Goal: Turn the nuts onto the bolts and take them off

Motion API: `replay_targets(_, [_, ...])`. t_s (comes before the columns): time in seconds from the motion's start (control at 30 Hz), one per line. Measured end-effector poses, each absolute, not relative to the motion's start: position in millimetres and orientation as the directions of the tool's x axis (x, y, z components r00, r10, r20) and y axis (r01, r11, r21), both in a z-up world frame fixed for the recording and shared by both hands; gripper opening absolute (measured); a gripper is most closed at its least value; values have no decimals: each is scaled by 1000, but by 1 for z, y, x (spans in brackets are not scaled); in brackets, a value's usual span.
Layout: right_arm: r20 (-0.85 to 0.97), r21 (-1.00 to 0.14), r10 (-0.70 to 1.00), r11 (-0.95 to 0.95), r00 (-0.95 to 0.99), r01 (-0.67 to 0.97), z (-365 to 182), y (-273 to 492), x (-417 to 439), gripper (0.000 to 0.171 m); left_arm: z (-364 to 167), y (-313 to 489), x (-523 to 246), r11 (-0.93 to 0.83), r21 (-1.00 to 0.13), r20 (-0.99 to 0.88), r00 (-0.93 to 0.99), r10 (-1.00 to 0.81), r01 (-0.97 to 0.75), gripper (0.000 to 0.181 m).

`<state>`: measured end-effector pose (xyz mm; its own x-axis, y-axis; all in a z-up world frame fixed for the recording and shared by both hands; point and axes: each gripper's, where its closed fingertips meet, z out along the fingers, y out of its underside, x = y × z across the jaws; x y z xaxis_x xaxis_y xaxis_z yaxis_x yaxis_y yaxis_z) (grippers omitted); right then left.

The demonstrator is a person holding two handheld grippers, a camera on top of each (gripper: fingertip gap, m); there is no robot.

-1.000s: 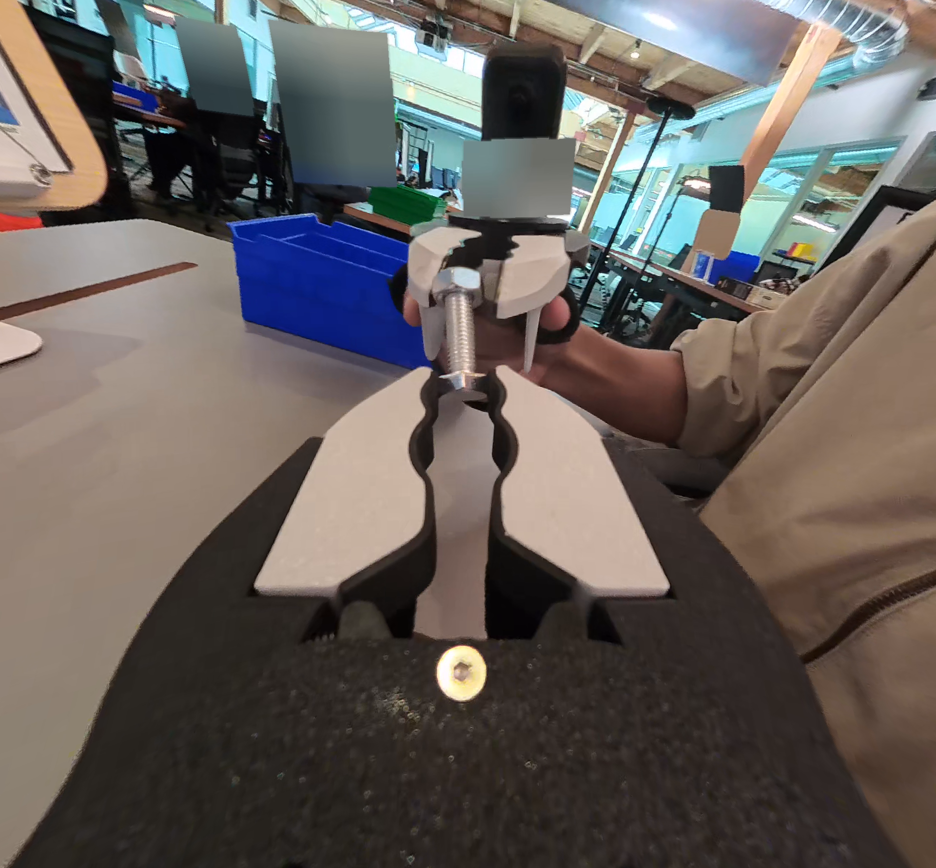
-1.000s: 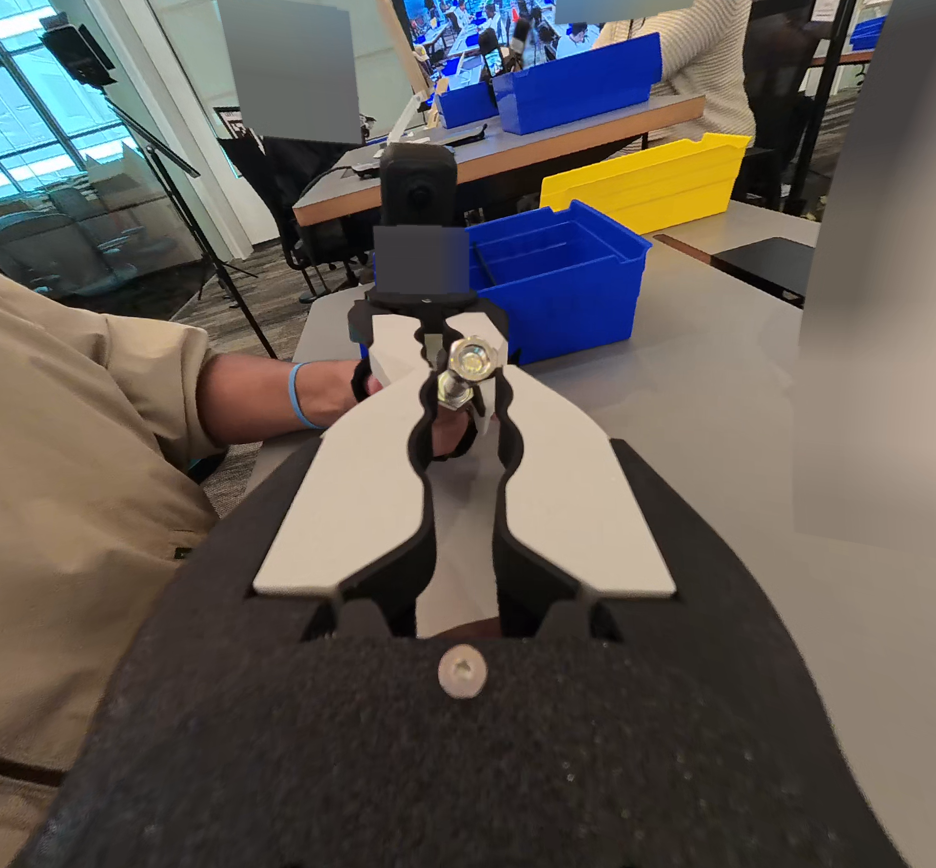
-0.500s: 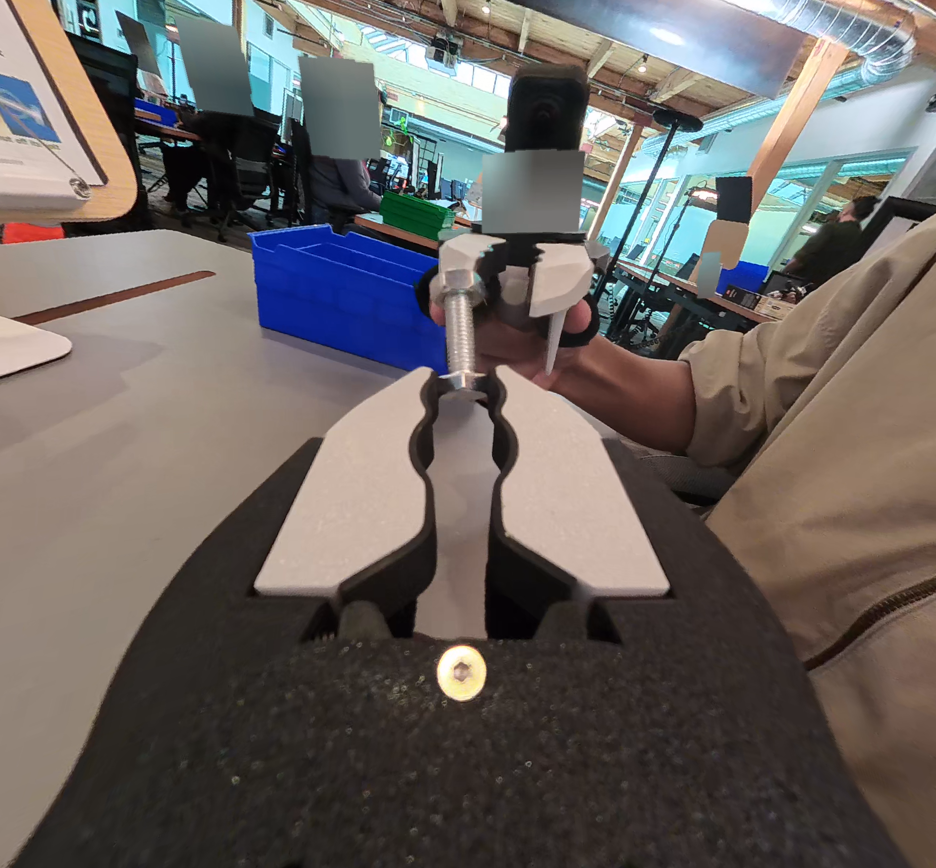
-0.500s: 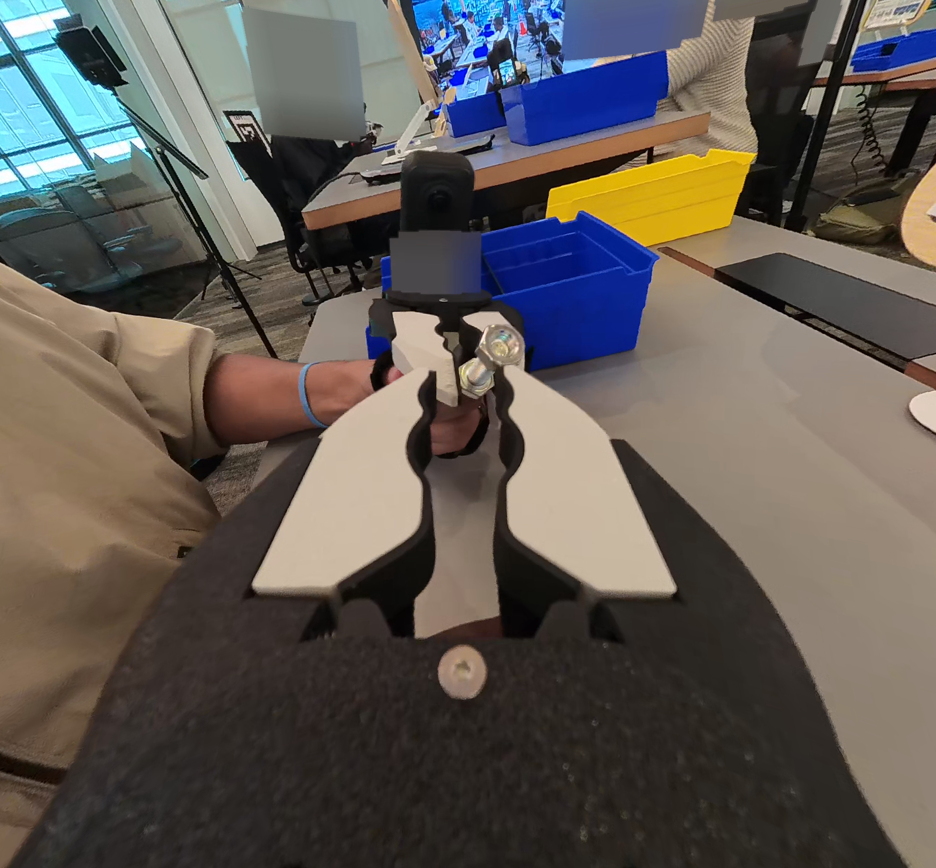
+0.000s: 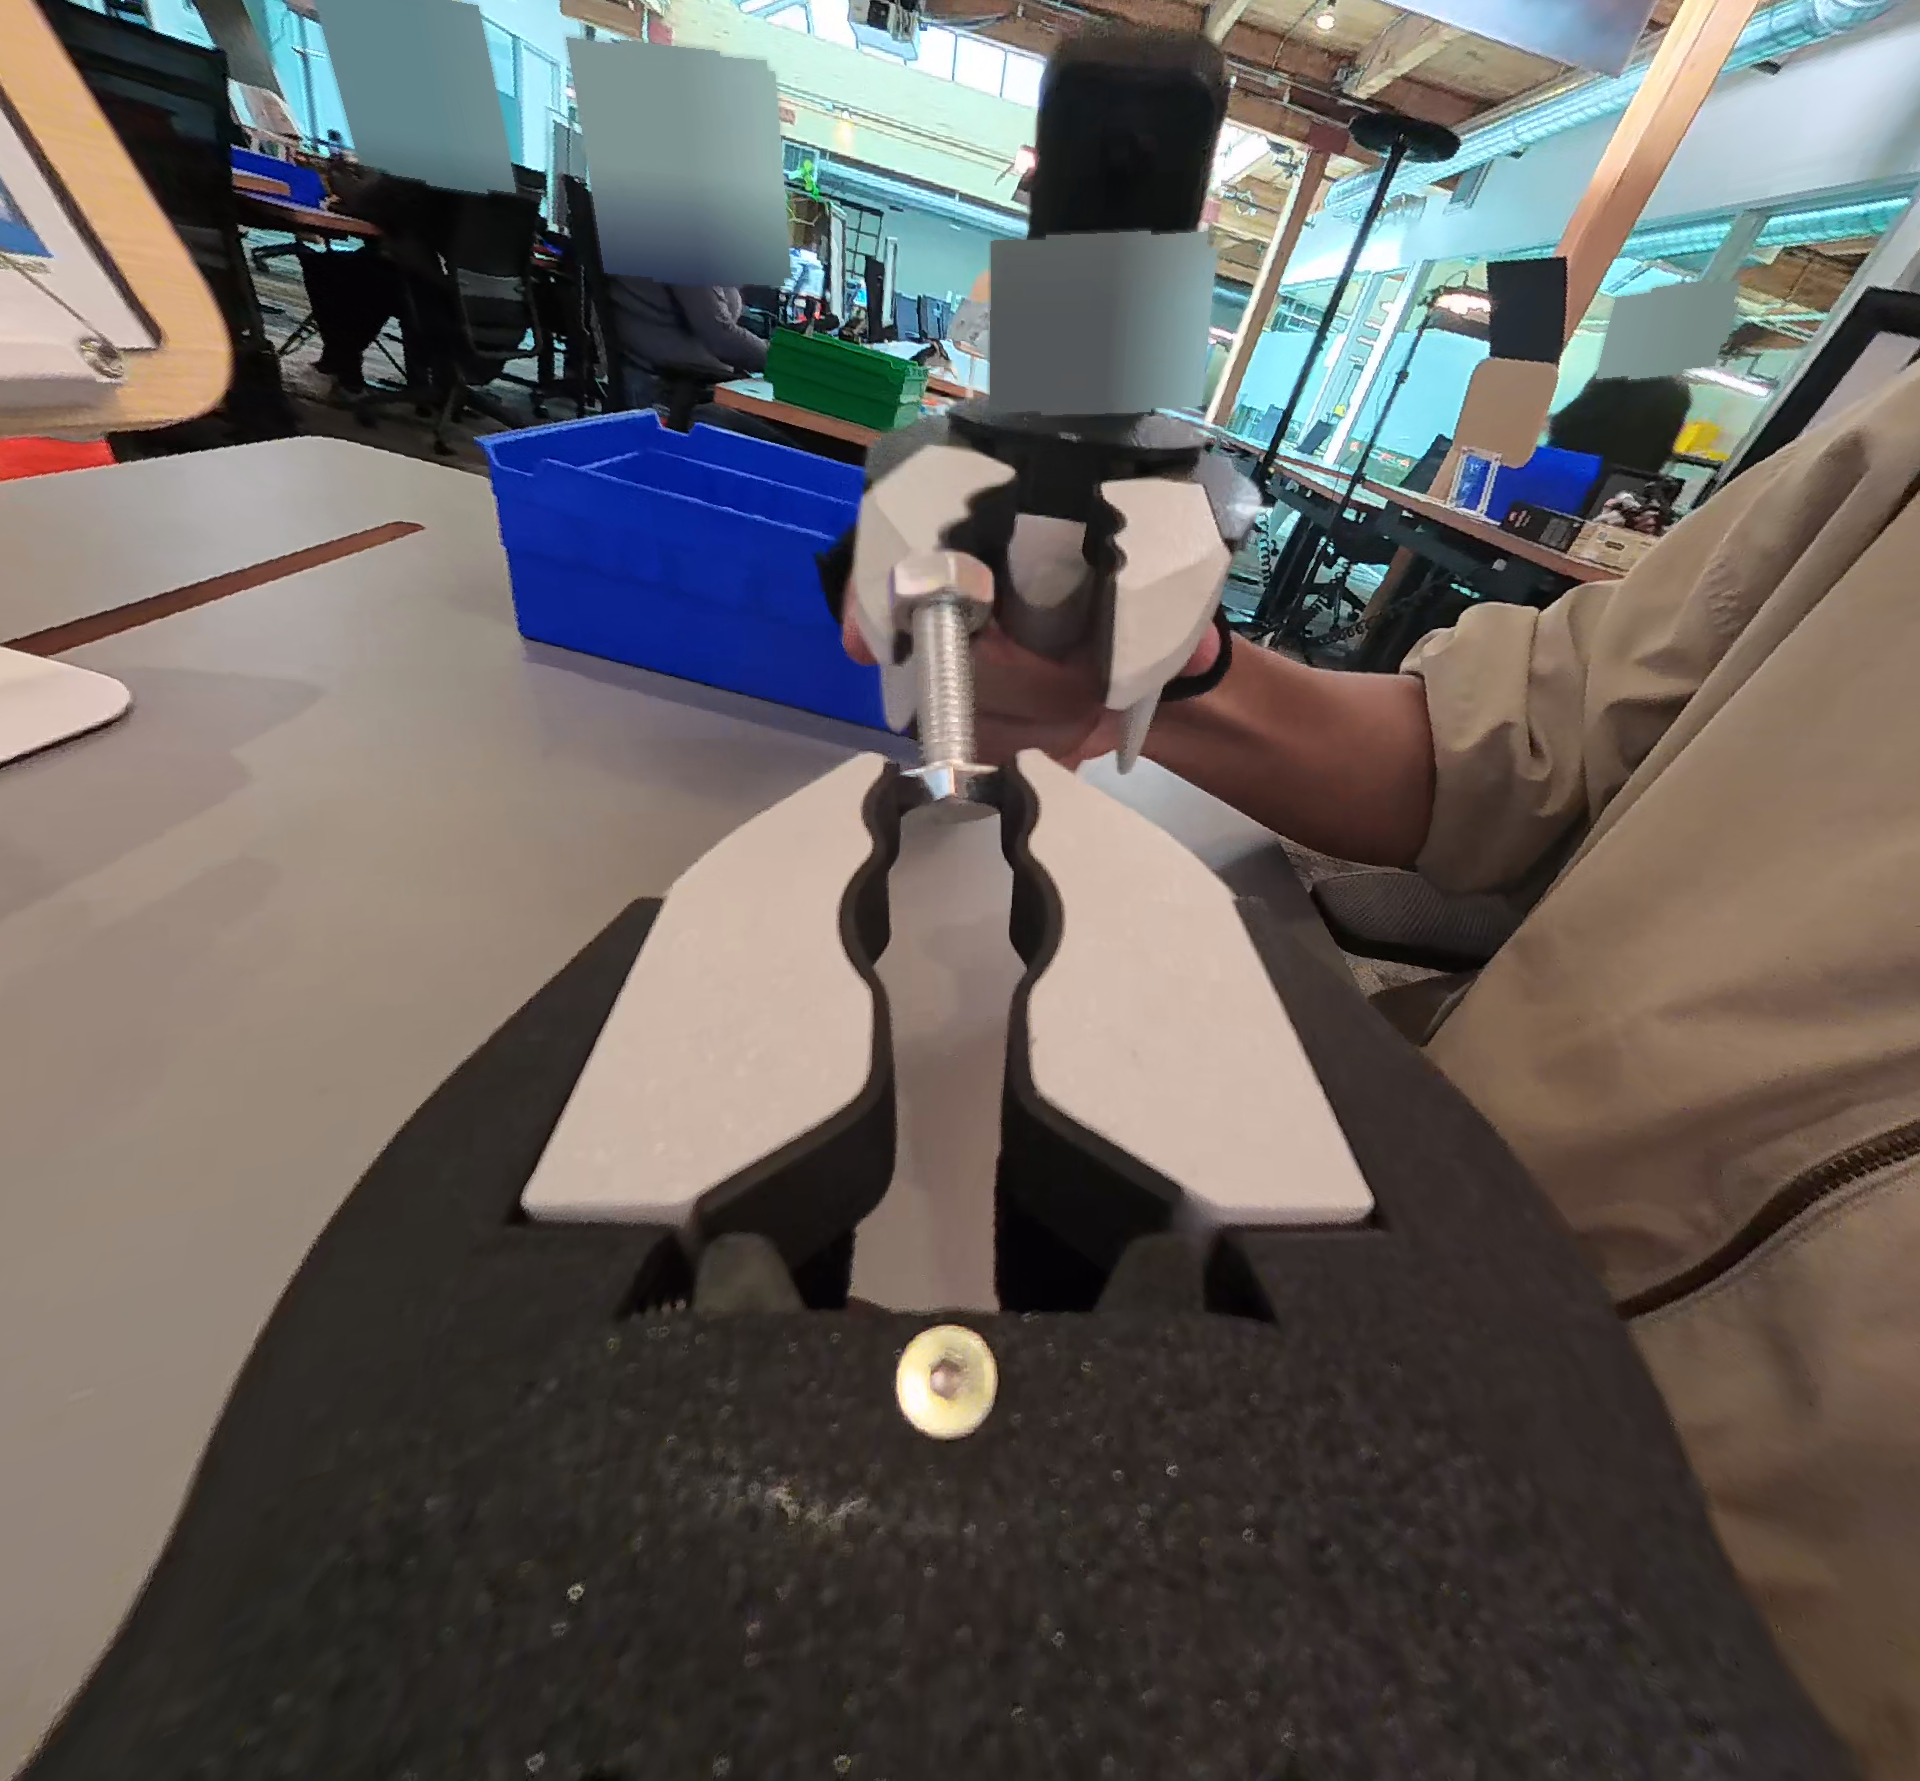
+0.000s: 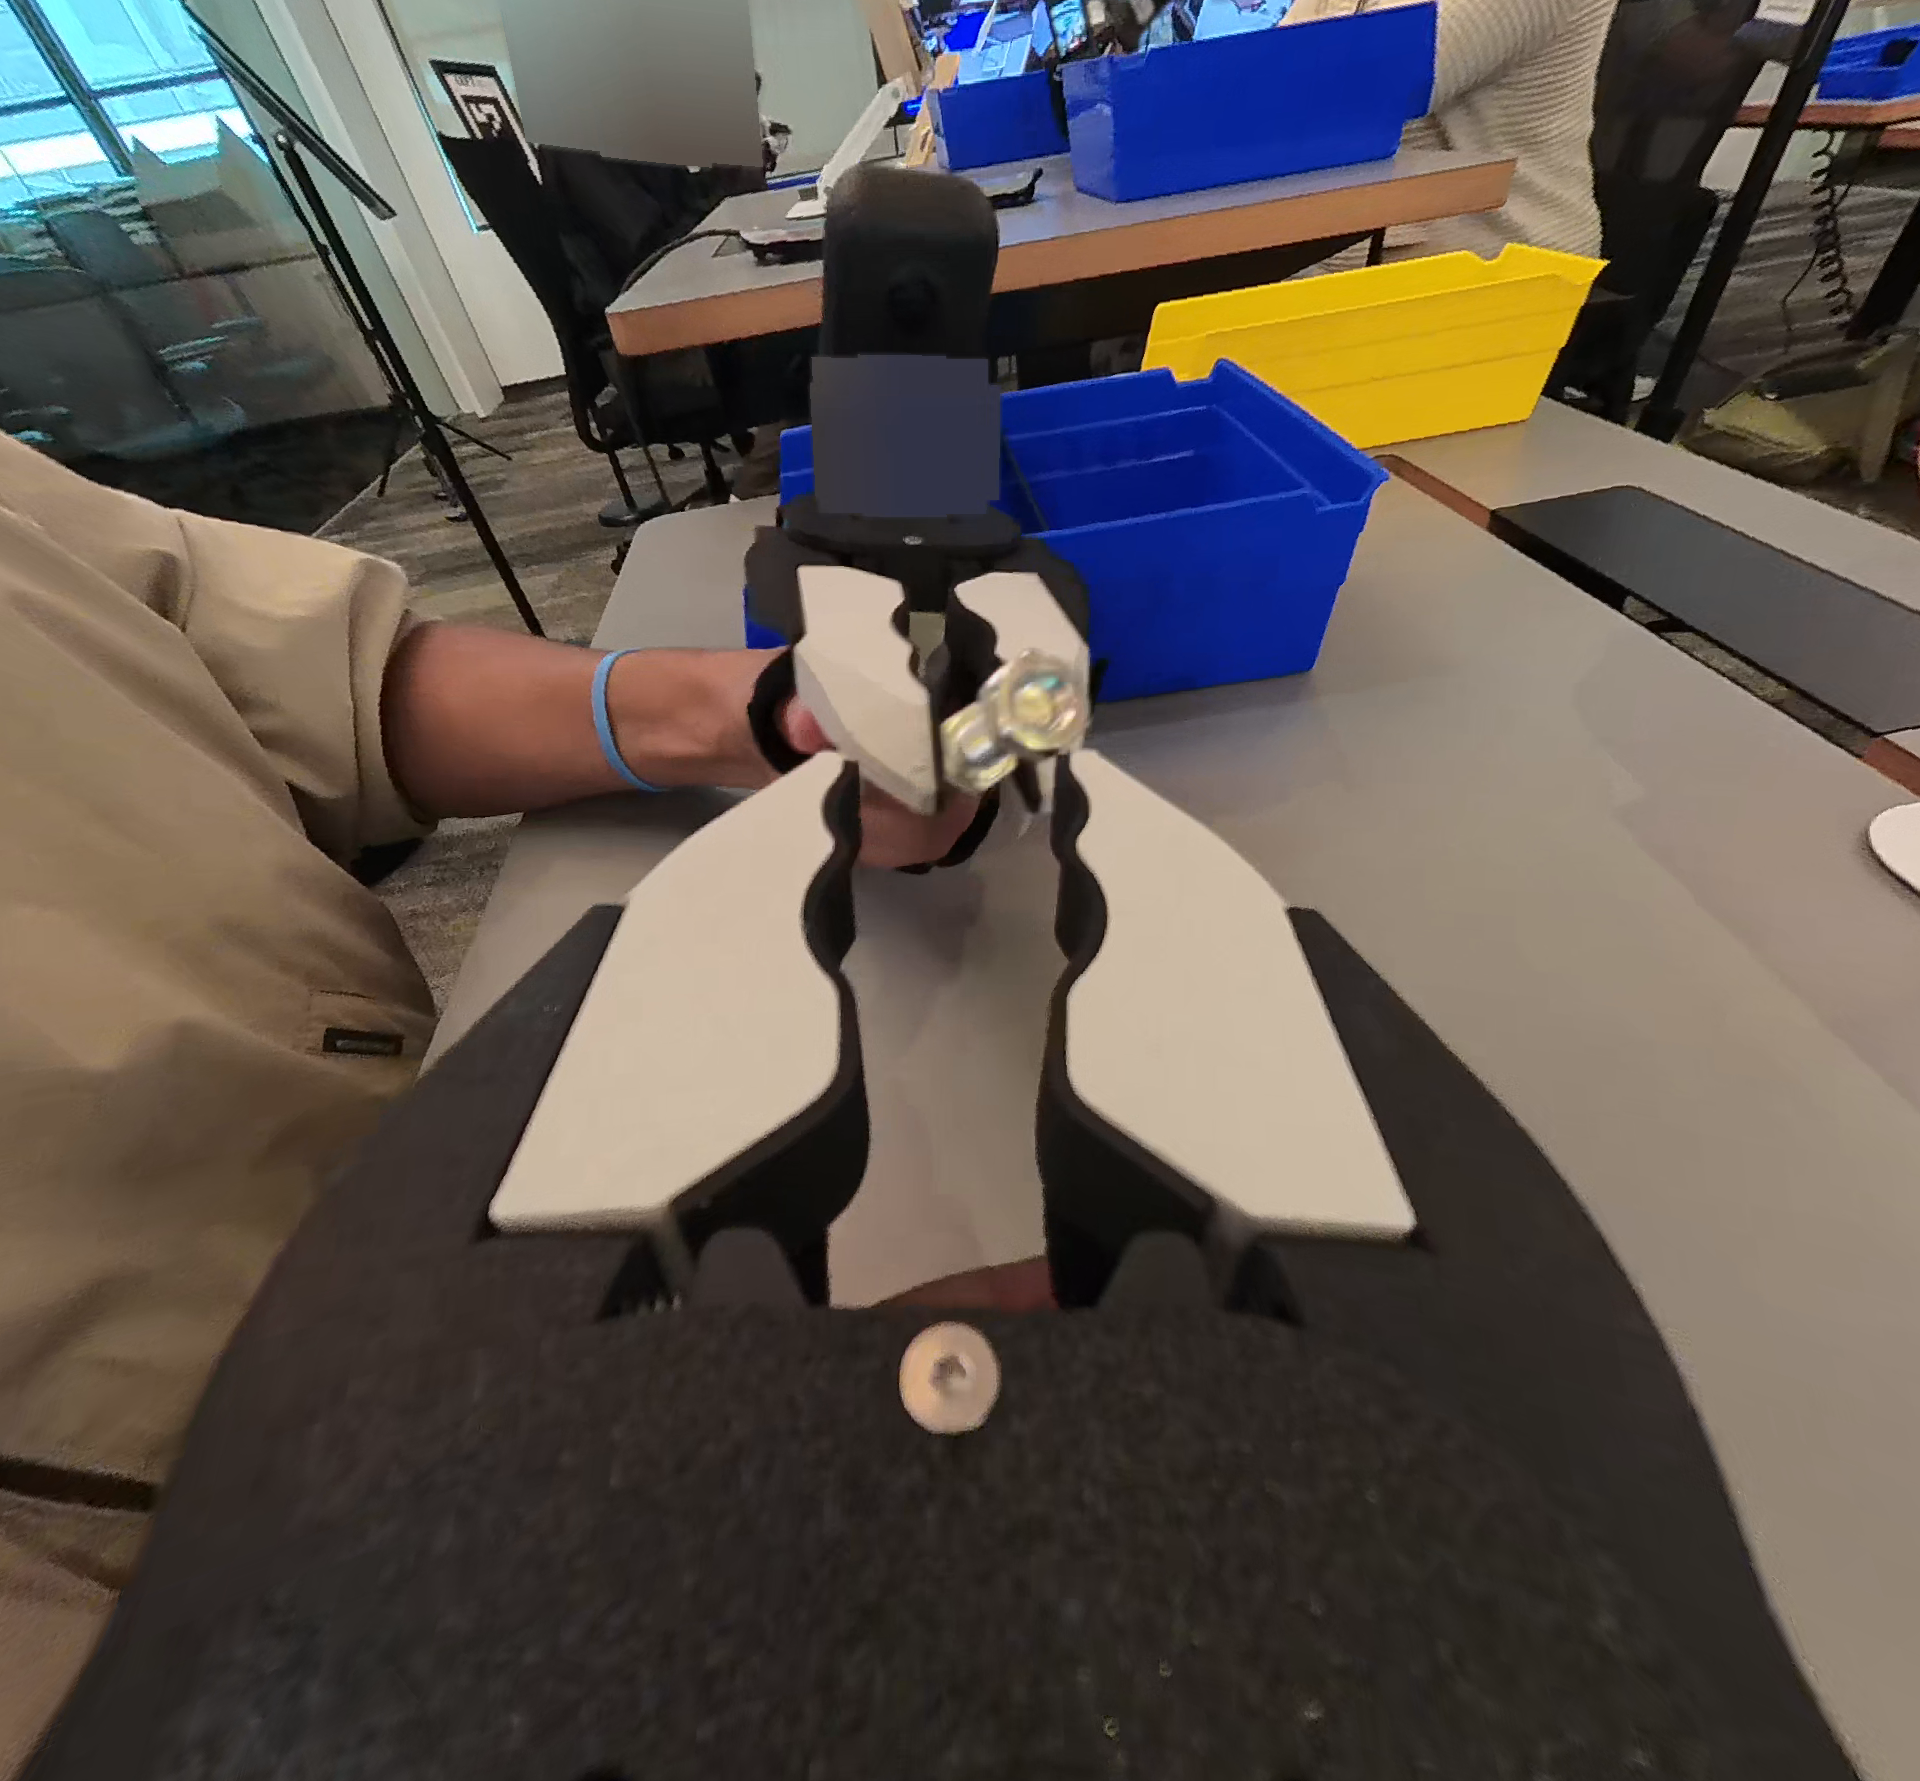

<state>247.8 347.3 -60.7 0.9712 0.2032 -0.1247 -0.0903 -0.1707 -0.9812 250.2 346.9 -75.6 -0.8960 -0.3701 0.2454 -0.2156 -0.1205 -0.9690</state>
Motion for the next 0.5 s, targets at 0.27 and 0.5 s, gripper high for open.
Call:
replay_targets(0.27, [-106, -988, 205, -130, 973, -80, -48, 343, 252, 39, -81, 343, 245, -76, -971, 241, -910, -337, -229, 18])
replay_targets(0.5, [-99, -978, 237, -204, 966, -50, -67, 344, 242, 40, -78, 341, 242, -99, -967, 255, -915, -314, -235, 18])
